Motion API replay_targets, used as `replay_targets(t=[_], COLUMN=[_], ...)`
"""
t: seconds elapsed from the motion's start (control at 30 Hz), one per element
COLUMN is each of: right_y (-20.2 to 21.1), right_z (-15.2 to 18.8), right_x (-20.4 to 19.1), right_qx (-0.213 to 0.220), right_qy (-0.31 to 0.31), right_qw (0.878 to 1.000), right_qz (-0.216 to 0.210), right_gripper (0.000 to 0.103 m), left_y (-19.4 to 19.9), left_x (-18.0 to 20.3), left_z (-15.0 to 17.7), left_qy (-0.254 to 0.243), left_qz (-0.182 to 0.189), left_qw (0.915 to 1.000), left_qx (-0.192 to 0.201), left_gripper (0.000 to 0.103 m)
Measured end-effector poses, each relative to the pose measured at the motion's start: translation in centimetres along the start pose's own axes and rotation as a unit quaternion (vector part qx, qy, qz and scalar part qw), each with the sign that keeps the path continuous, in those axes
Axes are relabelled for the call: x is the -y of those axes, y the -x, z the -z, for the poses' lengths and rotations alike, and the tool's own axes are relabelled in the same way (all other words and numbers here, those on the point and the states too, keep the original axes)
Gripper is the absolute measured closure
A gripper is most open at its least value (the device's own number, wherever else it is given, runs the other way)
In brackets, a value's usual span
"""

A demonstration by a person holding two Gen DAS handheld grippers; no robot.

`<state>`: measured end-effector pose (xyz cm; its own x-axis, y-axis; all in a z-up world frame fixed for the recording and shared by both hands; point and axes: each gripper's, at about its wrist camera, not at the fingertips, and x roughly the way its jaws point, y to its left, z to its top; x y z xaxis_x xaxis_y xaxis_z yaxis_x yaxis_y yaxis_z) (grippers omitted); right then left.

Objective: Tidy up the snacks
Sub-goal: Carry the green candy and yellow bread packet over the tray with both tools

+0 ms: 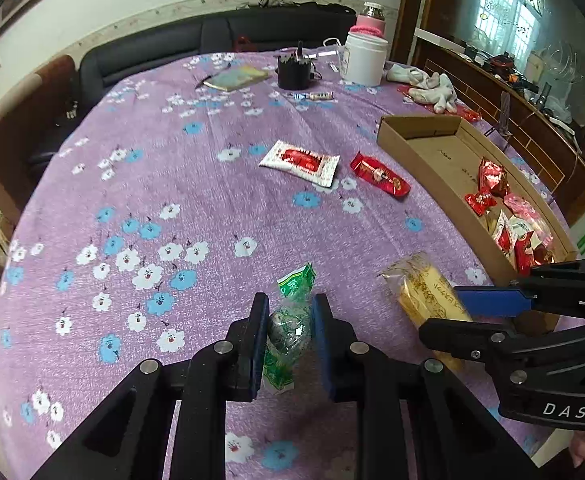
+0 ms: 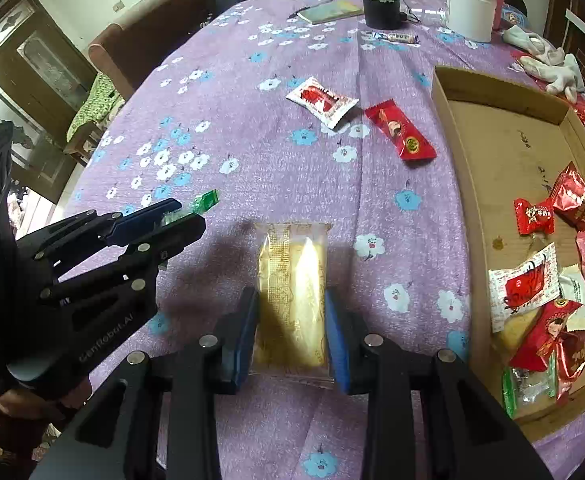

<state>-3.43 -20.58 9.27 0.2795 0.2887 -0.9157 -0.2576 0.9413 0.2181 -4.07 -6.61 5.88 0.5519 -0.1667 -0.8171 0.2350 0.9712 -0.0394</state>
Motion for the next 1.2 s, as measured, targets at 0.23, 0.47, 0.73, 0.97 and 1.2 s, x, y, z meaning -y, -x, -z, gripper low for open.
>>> replay_targets(t=[0.23,0.47,0.73,0.97,1.2], right_y=[2.2,4.2,6.1,7.5,8.7], right_z=[-0.2,0.3,1.3,2.0,2.9], right_x=[1.7,4.6,8.5,12.2,15.3], right_qx=[0.019,0.034,0.048,0.06,0.068], right_qy=[0.003,-0.012,-0.044,-0.081,-0.109], right_qw=[1.0,0.999,0.998,0.995,0.991], right_qz=[-0.008,-0.008,-0.002,0.01,0.029], right_gripper=[0.071,0.071,0.071,0.071,0.071], left_y=[1.3,1.7,1.2,0.5,-0.6], left_x=[2.8,6.9,11.3,14.5,17.2], left_z=[-0.9,-2.4,-3.6,-4.6,-5.4], left_qy=[-0.007,-0.037,-0.074,-0.096,-0.112], left_qz=[-0.018,-0.013,-0.001,0.015,0.035], left_qw=[0.9997,0.9988,0.9967,0.9948,0.9927], left_qx=[0.018,0.031,0.031,0.03,0.029], left_gripper=[0.081,0.081,0.081,0.081,0.081])
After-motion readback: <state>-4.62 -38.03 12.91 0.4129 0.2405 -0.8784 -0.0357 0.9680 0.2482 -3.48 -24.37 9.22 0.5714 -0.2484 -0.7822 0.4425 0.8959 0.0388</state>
